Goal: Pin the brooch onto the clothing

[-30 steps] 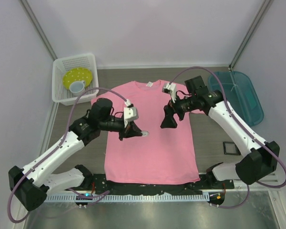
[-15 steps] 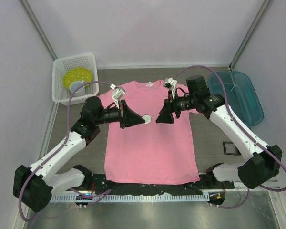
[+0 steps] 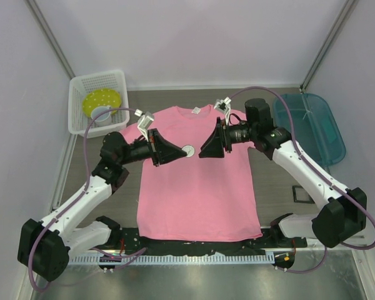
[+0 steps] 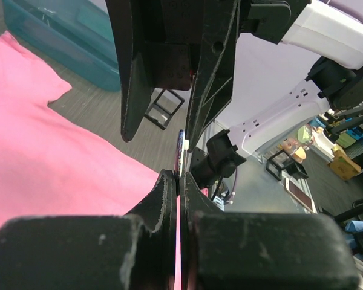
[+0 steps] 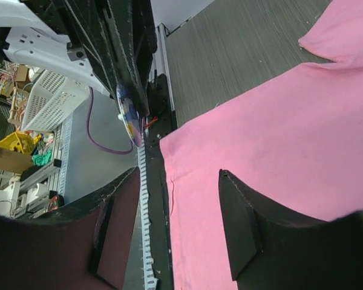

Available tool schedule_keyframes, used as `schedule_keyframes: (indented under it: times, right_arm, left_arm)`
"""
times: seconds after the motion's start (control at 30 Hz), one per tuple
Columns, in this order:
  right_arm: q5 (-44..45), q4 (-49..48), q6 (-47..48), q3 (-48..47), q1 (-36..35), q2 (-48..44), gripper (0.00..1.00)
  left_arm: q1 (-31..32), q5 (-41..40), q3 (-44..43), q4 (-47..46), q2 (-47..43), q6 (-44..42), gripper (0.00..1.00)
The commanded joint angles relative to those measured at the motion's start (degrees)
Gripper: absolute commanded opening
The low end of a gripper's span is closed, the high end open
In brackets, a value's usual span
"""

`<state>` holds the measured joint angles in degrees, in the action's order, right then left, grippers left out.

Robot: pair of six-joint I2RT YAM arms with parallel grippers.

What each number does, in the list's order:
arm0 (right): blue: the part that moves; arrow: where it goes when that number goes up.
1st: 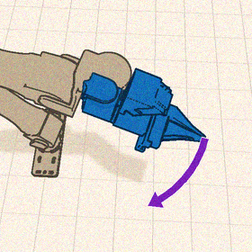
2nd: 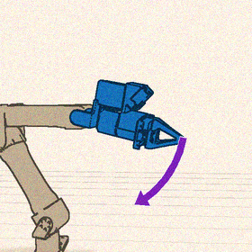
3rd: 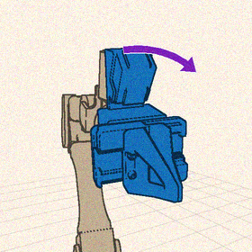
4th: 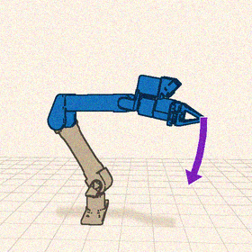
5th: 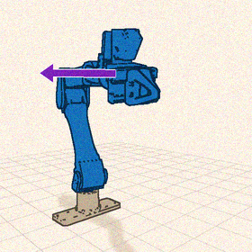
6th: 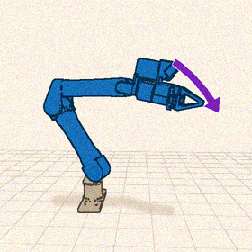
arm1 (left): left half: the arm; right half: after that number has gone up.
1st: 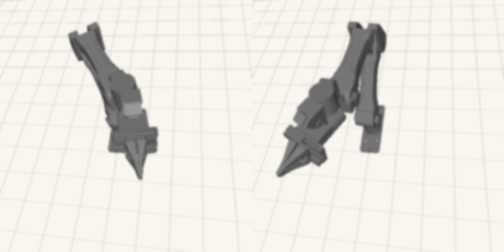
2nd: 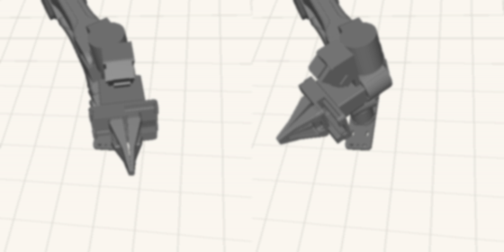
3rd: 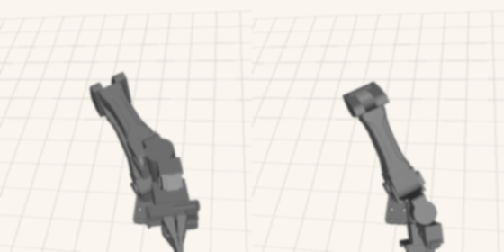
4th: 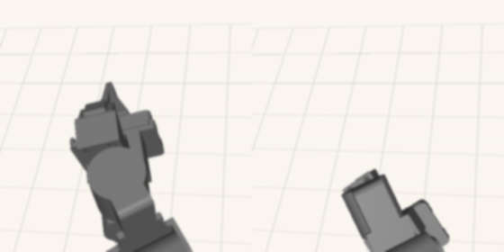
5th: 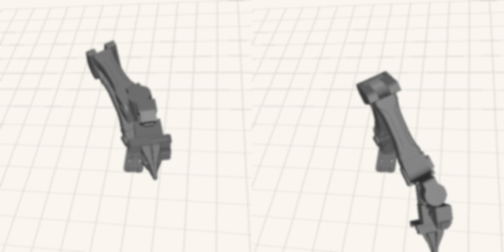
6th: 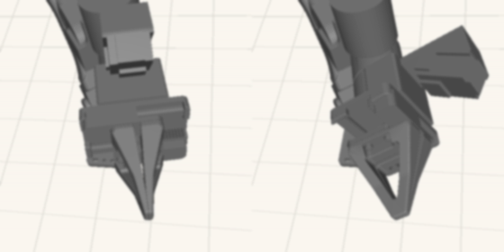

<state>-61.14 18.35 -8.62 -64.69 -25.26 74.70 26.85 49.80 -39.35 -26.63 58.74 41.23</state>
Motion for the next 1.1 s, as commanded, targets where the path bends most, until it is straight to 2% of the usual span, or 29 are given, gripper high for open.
schedule_keyframes:
  times: [0.0, 0.17, 0.33, 0.87, 0.97, 1.07]
  right_arm:
    - [-2.4, -7.63, -4.74, -0.62, -1.37, -0.69, 0.6]
    - [-2.05, -6.13, -3.16, -1.67, -2.95, 0.01, 0.6]
    - [-0.99, -5.34, -2.1, -1.67, -3.57, 0.45, 0.49]
    - [-0.2, -3.32, -0.61, -2.81, -4.71, 1.15, 0.46]
    - [-0.03, -3.32, -0.52, -2.73, -4.8, 1.33, 0.4]
    - [0.15, -3.41, -0.52, -2.9, -4.89, 1.5, 0.4]
  left_arm:
    - [-0.31, 0.91, 0.51, -4.39, -1.0, 0.95, 0.0]
    - [-0.31, 1.0, 0.42, -3.95, -0.64, 1.13, 0.0]
    - [-0.4, 1.0, 0.51, -3.69, -0.47, 1.13, 0.0]
    - [-0.4, 1.35, 1.65, -2.46, 0.58, 0.6, 0.0]
    - [-0.4, 1.88, 1.47, -2.37, 0.59, 0.78, 0.0]
    - [-0.31, 2.32, 1.56, -2.11, 0.85, 1.04, 0.0]
